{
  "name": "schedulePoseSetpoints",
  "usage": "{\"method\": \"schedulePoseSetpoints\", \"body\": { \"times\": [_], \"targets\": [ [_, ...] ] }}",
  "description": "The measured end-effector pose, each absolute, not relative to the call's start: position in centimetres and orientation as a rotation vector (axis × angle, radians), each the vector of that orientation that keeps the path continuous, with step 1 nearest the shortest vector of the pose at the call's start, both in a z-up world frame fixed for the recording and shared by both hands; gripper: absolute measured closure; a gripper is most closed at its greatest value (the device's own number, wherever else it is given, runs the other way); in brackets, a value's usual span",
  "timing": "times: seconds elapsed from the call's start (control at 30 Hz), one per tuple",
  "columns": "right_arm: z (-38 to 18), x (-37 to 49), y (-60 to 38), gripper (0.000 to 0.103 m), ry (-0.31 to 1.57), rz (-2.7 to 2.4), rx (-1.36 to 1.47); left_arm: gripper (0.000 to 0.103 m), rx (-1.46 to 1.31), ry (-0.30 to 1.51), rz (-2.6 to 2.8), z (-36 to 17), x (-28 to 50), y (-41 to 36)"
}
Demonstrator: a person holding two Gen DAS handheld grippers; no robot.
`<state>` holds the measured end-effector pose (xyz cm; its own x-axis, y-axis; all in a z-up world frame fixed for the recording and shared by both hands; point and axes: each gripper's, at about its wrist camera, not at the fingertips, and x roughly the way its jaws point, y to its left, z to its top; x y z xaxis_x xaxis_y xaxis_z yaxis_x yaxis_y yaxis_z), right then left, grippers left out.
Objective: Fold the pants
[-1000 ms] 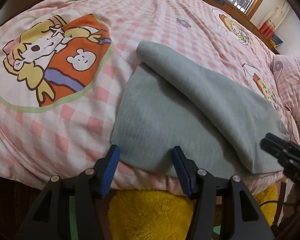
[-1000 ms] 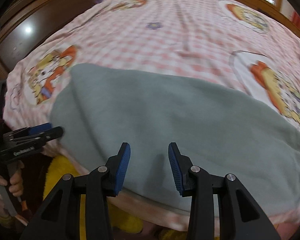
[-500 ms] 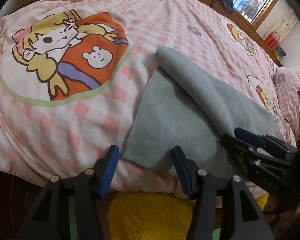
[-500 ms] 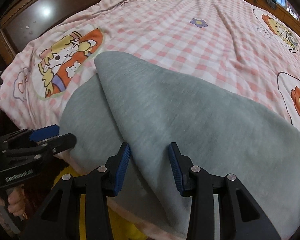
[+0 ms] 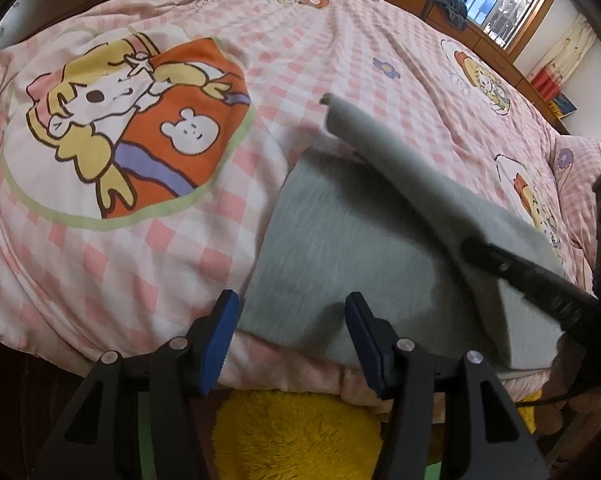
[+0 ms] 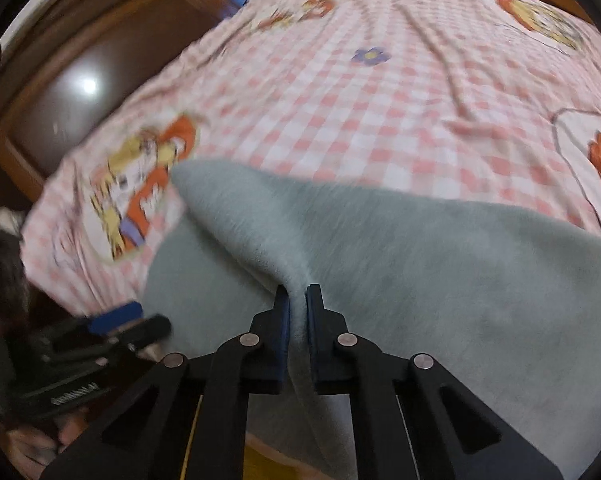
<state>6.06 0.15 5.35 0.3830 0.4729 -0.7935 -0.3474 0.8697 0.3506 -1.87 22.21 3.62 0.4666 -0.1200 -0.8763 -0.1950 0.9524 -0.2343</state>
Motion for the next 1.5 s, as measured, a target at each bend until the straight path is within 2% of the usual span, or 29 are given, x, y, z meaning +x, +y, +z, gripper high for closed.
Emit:
{"method": "schedulePoseSetpoints", "body": {
  "times": [0.2,0.37,0.57,0.67,0.8,1.0,1.1,1.27,1.5],
  "targets": [
    [6.0,6.7,-5.0,0.095,1.043,0.493,0.361,0.045,-0.328,1.049,0.013,4.7,-0.2,21.1],
    [3.0,7.5,-9.2,0.095,1.118,0.412,0.536,0.045,-0.390,1.020,-0.068,4.9,2.1,19.3],
    [0.5,7.4,-12.0,0.095,1.177,0.334,0.619,0.045,-0.374,1.009,-0.121,5.3,5.3,16.1],
    [0.9,6.8,-12.6,0.094,1.178,0.330,0.589,0.045,-0.367,1.010,-0.152,5.6,6.7,14.5],
    [2.2,5.4,-13.3,0.085,1.138,0.309,0.500,0.045,-0.365,0.997,-0.195,6.7,8.7,12.1],
    [2.9,3.8,-14.9,0.085,1.123,0.254,0.384,0.046,-0.278,1.014,-0.227,7.1,11.4,7.3],
    [2.8,3.4,-15.5,0.085,1.124,0.255,0.380,0.054,-0.260,1.040,-0.245,6.3,12.6,5.4],
    [2.6,2.9,-16.4,0.085,1.116,0.269,0.396,0.055,-0.244,1.082,-0.236,4.6,14.4,3.8],
    [2.1,2.9,-17.2,0.085,1.108,0.285,0.439,0.062,-0.242,1.124,-0.223,2.7,16.1,2.2]
  ]
}}
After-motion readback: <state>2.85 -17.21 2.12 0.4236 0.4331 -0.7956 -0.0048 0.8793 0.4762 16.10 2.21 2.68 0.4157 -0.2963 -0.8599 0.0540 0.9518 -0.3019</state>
